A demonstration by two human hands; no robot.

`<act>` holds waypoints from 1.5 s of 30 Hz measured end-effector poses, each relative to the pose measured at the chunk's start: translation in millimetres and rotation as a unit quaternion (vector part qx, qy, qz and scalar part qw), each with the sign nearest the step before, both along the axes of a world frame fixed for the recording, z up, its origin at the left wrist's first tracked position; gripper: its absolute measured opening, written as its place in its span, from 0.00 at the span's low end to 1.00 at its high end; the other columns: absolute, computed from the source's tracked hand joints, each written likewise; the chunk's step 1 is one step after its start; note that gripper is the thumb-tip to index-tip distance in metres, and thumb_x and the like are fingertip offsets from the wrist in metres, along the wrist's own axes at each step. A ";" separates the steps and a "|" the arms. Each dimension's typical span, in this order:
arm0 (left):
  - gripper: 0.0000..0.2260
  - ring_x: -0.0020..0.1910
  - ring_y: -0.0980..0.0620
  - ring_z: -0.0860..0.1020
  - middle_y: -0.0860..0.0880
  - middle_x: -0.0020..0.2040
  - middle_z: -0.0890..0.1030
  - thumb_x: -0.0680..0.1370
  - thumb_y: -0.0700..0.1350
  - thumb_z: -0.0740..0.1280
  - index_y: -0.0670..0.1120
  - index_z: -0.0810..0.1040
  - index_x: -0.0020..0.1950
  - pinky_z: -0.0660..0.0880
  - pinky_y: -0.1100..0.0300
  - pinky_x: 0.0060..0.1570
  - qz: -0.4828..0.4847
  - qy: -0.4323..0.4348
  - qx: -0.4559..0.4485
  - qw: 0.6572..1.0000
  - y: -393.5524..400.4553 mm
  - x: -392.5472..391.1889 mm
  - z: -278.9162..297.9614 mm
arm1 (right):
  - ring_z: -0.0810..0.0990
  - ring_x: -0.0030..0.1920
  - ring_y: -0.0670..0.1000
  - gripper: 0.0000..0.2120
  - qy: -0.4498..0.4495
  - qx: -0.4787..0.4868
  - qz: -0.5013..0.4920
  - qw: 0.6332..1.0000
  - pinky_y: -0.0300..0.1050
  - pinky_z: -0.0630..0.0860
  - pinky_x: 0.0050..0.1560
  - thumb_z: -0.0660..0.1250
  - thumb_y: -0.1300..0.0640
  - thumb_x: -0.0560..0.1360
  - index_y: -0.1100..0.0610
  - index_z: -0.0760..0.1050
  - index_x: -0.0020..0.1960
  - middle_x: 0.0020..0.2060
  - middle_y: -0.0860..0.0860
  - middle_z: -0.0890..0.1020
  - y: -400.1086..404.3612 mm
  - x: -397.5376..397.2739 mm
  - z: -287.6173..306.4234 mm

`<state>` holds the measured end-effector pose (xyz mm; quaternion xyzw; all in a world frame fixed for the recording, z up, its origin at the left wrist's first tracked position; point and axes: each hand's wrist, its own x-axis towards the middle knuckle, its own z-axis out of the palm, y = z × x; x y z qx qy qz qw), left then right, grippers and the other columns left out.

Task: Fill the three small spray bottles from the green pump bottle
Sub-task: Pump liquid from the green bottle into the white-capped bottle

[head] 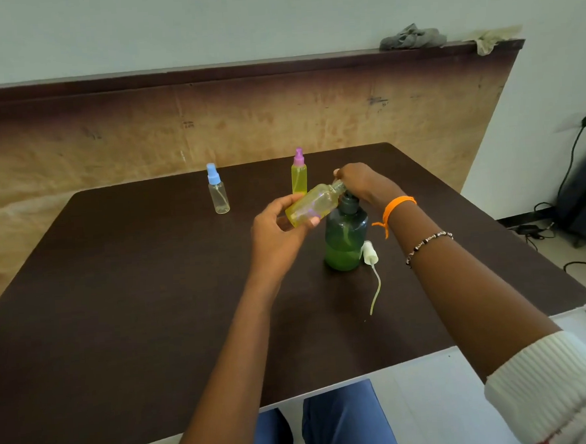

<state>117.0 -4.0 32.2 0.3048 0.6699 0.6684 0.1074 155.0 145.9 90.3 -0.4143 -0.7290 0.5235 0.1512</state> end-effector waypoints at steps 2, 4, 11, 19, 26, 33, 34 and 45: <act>0.16 0.48 0.60 0.78 0.53 0.52 0.82 0.70 0.40 0.74 0.51 0.79 0.57 0.73 0.70 0.45 -0.001 -0.001 -0.004 1.000 -0.6 -0.7 -1.3 | 0.61 0.33 0.42 0.19 0.006 -0.012 -0.002 1.000 0.34 0.62 0.36 0.51 0.63 0.81 0.49 0.58 0.34 0.34 0.45 0.63 0.2 0.2 1.5; 0.16 0.47 0.60 0.79 0.53 0.52 0.82 0.70 0.40 0.74 0.50 0.79 0.57 0.74 0.71 0.44 -0.002 0.001 -0.008 1.000 -1.3 -1.8 -1.1 | 0.62 0.33 0.42 0.19 -0.021 0.030 0.023 0.999 0.38 0.67 0.40 0.51 0.63 0.81 0.49 0.58 0.34 0.34 0.45 0.63 -3.6 2.1 3.5; 0.17 0.43 0.64 0.78 0.53 0.50 0.82 0.71 0.40 0.74 0.47 0.79 0.59 0.73 0.74 0.40 -0.009 0.001 -0.006 1.000 -2.9 0.8 5.5 | 0.69 0.29 0.48 0.16 -0.047 0.002 0.050 0.998 0.37 0.68 0.26 0.52 0.58 0.82 0.59 0.68 0.38 0.30 0.54 0.72 -8.0 7.0 21.3; 0.16 0.46 0.60 0.78 0.53 0.51 0.82 0.71 0.40 0.74 0.51 0.79 0.57 0.74 0.70 0.43 -0.003 -0.009 -0.010 1.000 -0.6 0.0 -2.8 | 0.64 0.32 0.45 0.18 -0.010 -0.029 -0.016 0.999 0.39 0.68 0.41 0.52 0.62 0.81 0.51 0.61 0.33 0.33 0.48 0.65 -8.5 3.7 9.0; 0.16 0.40 0.66 0.78 0.56 0.47 0.82 0.71 0.39 0.74 0.48 0.79 0.57 0.73 0.74 0.40 -0.012 -0.018 0.003 1.000 -2.3 1.7 1.5 | 0.72 0.26 0.49 0.15 -0.036 -0.002 0.028 0.999 0.37 0.72 0.31 0.53 0.59 0.81 0.58 0.66 0.36 0.31 0.53 0.70 -7.8 3.9 15.3; 0.17 0.41 0.65 0.78 0.52 0.50 0.82 0.71 0.38 0.74 0.46 0.79 0.58 0.73 0.73 0.40 -0.012 -0.016 0.004 1.000 -0.3 -0.3 -1.3 | 0.76 0.41 0.57 0.15 -0.099 0.051 0.052 0.992 0.46 0.73 0.41 0.53 0.61 0.81 0.69 0.73 0.58 0.46 0.62 0.77 -5.6 0.2 13.9; 0.16 0.42 0.64 0.78 0.52 0.50 0.82 0.70 0.38 0.74 0.48 0.79 0.57 0.73 0.72 0.41 -0.010 -0.016 0.002 1.000 0.4 -0.6 -2.7 | 0.77 0.51 0.61 0.16 -0.108 0.072 0.053 0.990 0.49 0.74 0.51 0.52 0.62 0.81 0.69 0.71 0.63 0.55 0.65 0.77 -5.9 -0.7 10.3; 0.16 0.45 0.62 0.79 0.52 0.51 0.83 0.71 0.39 0.74 0.48 0.79 0.57 0.73 0.72 0.43 -0.023 -0.017 0.001 1.000 -4.2 -1.4 2.6 | 0.69 0.30 0.49 0.18 -0.133 0.114 0.099 0.980 0.38 0.68 0.29 0.52 0.59 0.82 0.61 0.70 0.37 0.34 0.56 0.74 -6.4 2.9 30.4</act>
